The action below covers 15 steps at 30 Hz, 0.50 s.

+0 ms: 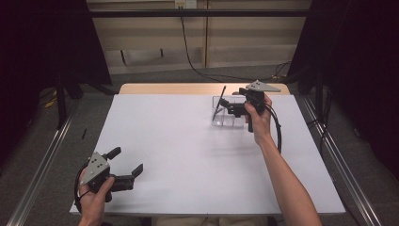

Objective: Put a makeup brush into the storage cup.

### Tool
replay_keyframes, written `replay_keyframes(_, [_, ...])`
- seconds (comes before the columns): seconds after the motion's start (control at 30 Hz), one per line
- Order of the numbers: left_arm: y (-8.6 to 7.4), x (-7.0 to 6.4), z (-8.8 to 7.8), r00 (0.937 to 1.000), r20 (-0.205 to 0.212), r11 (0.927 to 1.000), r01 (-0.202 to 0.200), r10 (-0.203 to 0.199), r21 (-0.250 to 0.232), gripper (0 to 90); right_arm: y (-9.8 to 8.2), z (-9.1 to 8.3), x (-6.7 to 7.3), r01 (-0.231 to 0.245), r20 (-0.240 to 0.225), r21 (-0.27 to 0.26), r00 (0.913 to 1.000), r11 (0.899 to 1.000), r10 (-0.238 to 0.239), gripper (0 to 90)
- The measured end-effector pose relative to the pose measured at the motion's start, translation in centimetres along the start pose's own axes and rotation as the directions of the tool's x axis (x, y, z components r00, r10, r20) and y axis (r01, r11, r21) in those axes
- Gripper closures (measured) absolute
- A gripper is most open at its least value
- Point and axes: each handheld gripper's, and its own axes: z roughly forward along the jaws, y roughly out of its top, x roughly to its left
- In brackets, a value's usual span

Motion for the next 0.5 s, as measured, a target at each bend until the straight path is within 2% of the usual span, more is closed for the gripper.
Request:
replay_keyframes(0.13, [0.0, 0.0, 0.0, 1.0, -0.005, 1.0, 0.0, 0.0, -0.001, 0.9, -0.2, -0.7, -0.2, -0.016, -0.006, -0.02, 0.9999, 1.0, 0.016, 2.4])
replay_keyframes(0.5, [0.0, 0.0, 0.0, 1.0, -0.001, 1.0, -0.005, 0.005, -0.001, 0.9, -0.8, -2.4, -0.1, -0.012, 0.002, -0.019, 0.9999, 1.0, 0.012, 2.6])
